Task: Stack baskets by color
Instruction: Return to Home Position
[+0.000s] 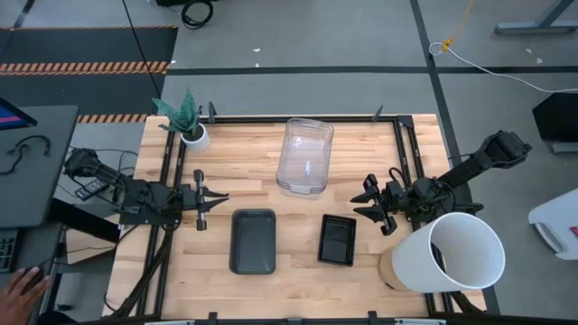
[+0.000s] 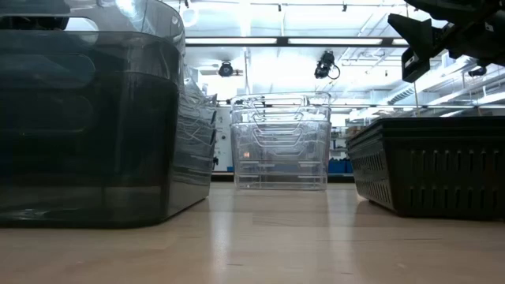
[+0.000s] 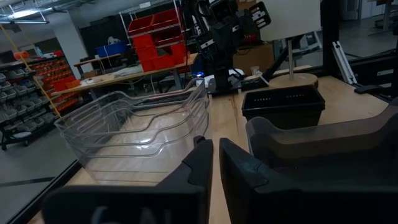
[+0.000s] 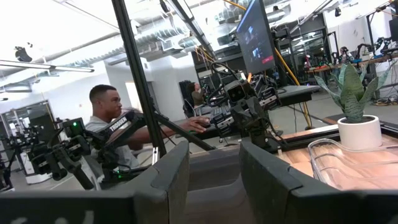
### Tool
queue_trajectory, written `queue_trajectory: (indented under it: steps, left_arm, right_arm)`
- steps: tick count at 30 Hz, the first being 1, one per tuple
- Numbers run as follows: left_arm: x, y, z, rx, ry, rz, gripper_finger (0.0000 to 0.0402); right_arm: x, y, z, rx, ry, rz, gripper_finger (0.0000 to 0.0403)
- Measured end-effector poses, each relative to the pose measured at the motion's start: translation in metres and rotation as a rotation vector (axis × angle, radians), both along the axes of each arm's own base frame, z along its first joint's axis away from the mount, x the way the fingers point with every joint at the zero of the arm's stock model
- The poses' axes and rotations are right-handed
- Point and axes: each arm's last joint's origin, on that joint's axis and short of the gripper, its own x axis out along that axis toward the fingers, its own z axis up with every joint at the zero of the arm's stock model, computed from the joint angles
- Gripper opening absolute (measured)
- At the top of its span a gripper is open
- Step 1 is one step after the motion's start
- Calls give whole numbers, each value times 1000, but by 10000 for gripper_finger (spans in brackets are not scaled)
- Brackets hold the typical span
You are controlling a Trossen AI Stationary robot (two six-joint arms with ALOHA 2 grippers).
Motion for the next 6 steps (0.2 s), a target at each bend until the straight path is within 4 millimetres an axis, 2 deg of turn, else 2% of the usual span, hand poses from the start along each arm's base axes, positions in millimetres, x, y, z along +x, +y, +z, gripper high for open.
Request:
queue_trajectory:
  steps: [6]
  left_arm:
    - [0, 0, 0, 0, 0, 0, 30]
  right_arm:
    - [0, 0, 0, 0, 0, 0, 146]
